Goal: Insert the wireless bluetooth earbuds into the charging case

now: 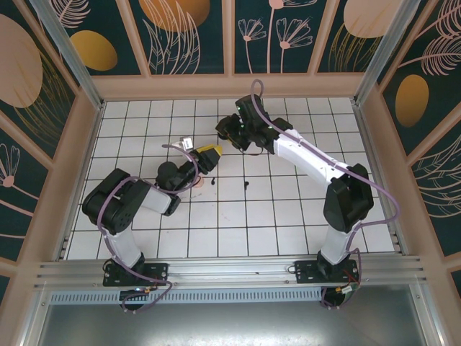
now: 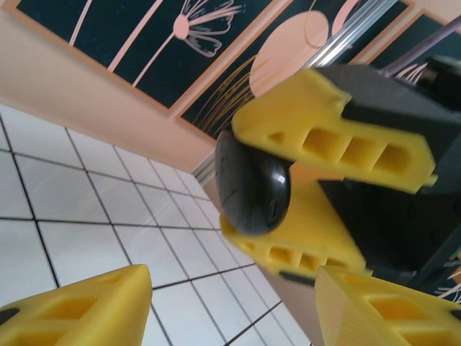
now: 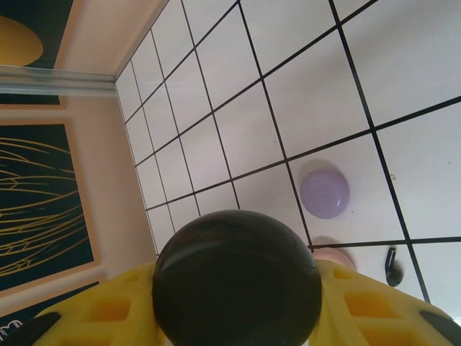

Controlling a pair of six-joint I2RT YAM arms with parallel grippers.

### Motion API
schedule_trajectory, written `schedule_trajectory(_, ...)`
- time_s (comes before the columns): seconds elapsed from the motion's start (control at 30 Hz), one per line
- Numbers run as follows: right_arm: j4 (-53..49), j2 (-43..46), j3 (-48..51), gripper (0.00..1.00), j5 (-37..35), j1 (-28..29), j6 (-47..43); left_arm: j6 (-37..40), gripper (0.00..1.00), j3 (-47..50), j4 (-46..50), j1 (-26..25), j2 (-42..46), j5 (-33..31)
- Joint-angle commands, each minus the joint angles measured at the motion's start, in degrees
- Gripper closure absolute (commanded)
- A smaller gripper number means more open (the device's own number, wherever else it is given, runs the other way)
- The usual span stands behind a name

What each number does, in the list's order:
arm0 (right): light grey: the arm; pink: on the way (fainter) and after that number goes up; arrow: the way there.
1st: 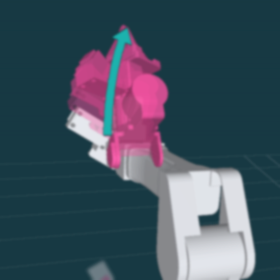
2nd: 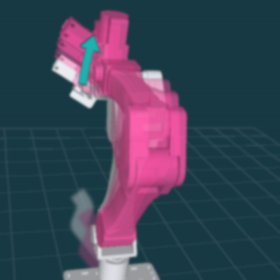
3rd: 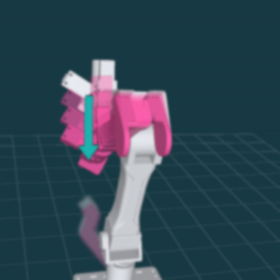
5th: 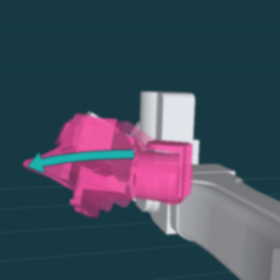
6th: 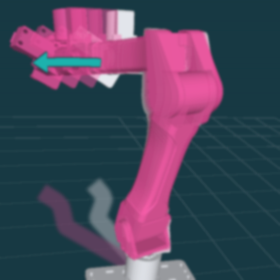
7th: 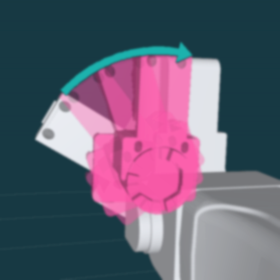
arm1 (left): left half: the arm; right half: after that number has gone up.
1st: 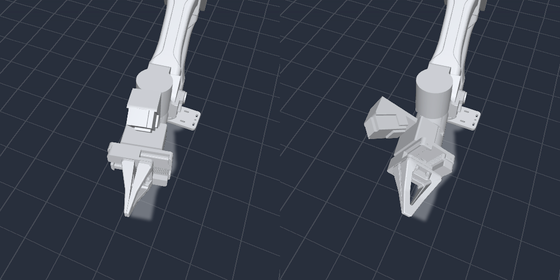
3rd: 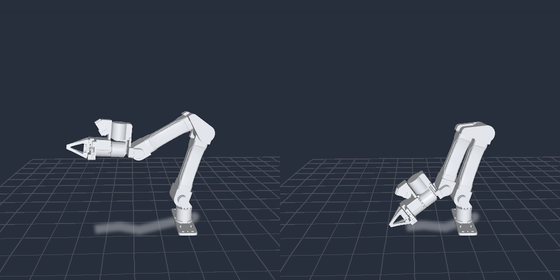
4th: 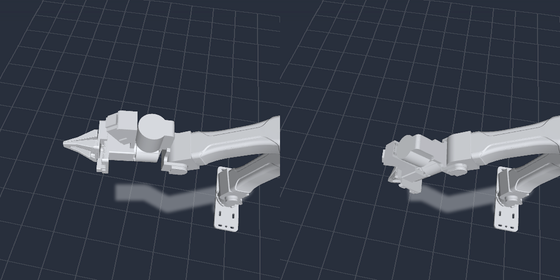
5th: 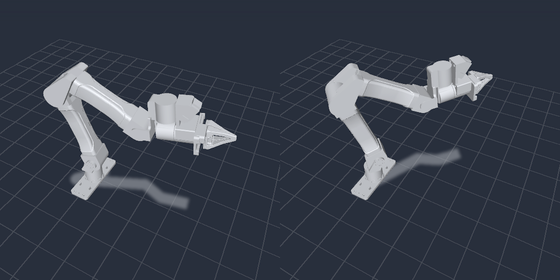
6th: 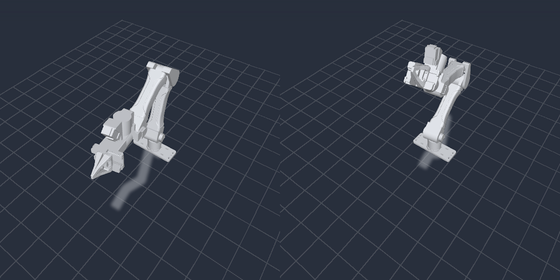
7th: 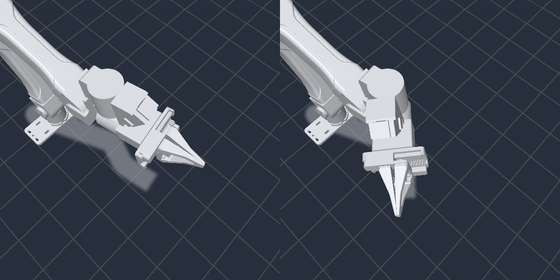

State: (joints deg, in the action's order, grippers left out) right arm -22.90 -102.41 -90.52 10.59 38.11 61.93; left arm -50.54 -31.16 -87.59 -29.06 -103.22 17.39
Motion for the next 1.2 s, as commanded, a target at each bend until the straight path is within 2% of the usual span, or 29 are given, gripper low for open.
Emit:
schedule_trajectory(0.0,0.26,1.02,-1.69,0.71,-0.70,0.63,0.82,-1.05,0.40,-1.96,-4.87,-0.38,-1.13,-1.15)
schedule_trajectory(0.57,1.36,0.99,-1.66,0.73,-0.13,2.40,1.00,-1.75,0.51,-6.50,-4.78,-0.38,-3.25,-1.26)
schedule_trajectory(1.17,1.80,1.10,-1.41,0.73,-0.57,2.50,1.35,-2.45,0.84,-6.59,-6.25,-0.38,-4.00,-1.33)
